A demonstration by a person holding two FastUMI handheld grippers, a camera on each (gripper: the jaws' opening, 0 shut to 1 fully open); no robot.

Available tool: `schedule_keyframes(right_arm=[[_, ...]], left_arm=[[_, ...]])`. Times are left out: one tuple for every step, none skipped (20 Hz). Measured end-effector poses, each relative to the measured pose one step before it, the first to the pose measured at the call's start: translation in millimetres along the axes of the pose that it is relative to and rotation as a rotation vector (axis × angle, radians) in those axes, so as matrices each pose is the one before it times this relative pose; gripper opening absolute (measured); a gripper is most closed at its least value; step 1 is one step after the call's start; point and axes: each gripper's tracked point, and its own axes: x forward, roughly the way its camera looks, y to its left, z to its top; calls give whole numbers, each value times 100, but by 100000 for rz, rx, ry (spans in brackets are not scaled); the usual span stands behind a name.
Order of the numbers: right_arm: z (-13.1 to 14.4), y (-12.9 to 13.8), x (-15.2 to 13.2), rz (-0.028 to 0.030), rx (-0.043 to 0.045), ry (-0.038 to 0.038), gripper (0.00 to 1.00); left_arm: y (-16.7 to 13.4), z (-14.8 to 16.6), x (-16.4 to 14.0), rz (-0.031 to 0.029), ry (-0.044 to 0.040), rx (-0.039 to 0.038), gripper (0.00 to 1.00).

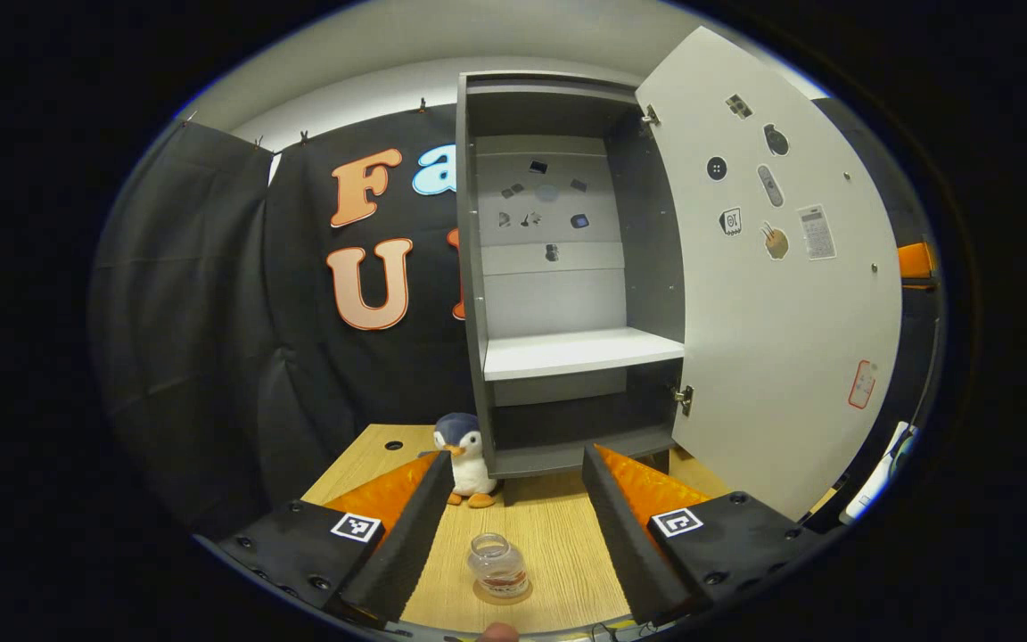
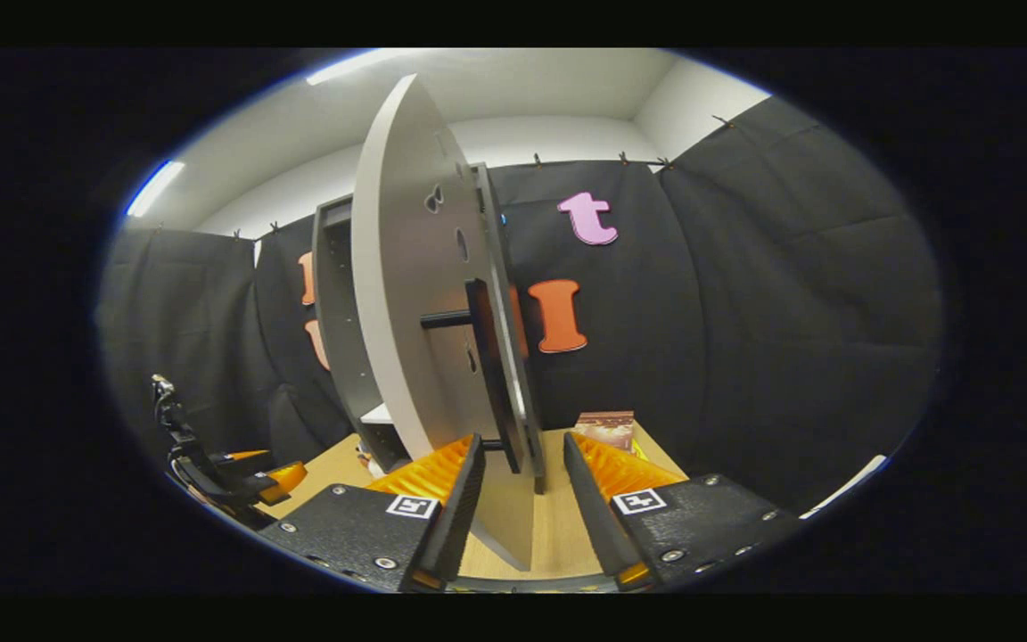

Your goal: Open the cabinet door with the right hand, grasp the bottle in the cabinet with the left hand and place it on the coaster, then close the cabinet door with the right hand.

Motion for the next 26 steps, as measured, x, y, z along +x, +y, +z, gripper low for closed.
schedule_keyframes(right_arm=[[-148,842,33,1447,138,104,57],[-106,733,82,1484,192,-152,57],[-127,714,245,1620,623,96,62],[-241,778,156,1756,857,190,66],[-162,801,292,1868,719,245,66],[-187,688,220,1758,872,444,66],[-200,687,208,1750,489,588,66],[-107,608,385,1613,-46,-99,67],[-10,350,486,1154,75,-117,67],[-103,447,242,1149,232,200,67],[-76,210,311,1272,-340,-20,67],[-33,185,348,1110,-17,-24,67],[-166,326,353,1231,336,173,51],[-171,279,215,1067,662,144,61],[-117,350,160,1004,717,265,62],[-135,356,349,1124,459,192,65],[-33,451,129,970,66,298,67],[-6,298,395,894,-324,117,77],[85,393,338,916,-509,207,73],[-106,384,464,1001,-723,260,77],[-75,426,408,927,-400,224,79],[-103,380,627,1083,-339,479,77],[-47,271,412,551,79,75,89],[-228,491,666,880,248,377,87],[28,68,211,996,288,282,90],[-66,228,412,828,-100,183,94]], left_arm=[[239,3,89,379,-134,-40,95],[359,-97,32,700,188,-136,95],[315,-52,40,481,79,-522,95],[363,47,32,293,23,-593,95],[446,-34,37,648,141,24,94],[543,-110,56,612,433,307,96],[534,-133,26,834,345,234,96],[536,-175,123,798,389,11,96],[530,-239,94,791,700,-205,95],[557,-192,88,792,478,-191,95],[577,-77,176,1001,143,-38,95],[572,-39,-3,966,427,92,95],[419,82,36,992,153,-125,95],[413,-144,159,645,324,-94,93],[390,-53,169,653,310,116,96],[400,-74,169,630,191,100,95],[295,-64,150,489,170,20,95],[354,-56,97,648,114,-97,95],[343,25,175,566,-185,-319,95],[298,134,57,416,-185,-363,95],[412,85,55,759,-148,-116,96],[528,-37,104,925,-8,-87,93],[526,141,123,930,-167,-455,95],[381,101,73,472,-140,-333,95],[503,45,138,756,17,20,93],[615,67,93,695,-207,-317,95]])
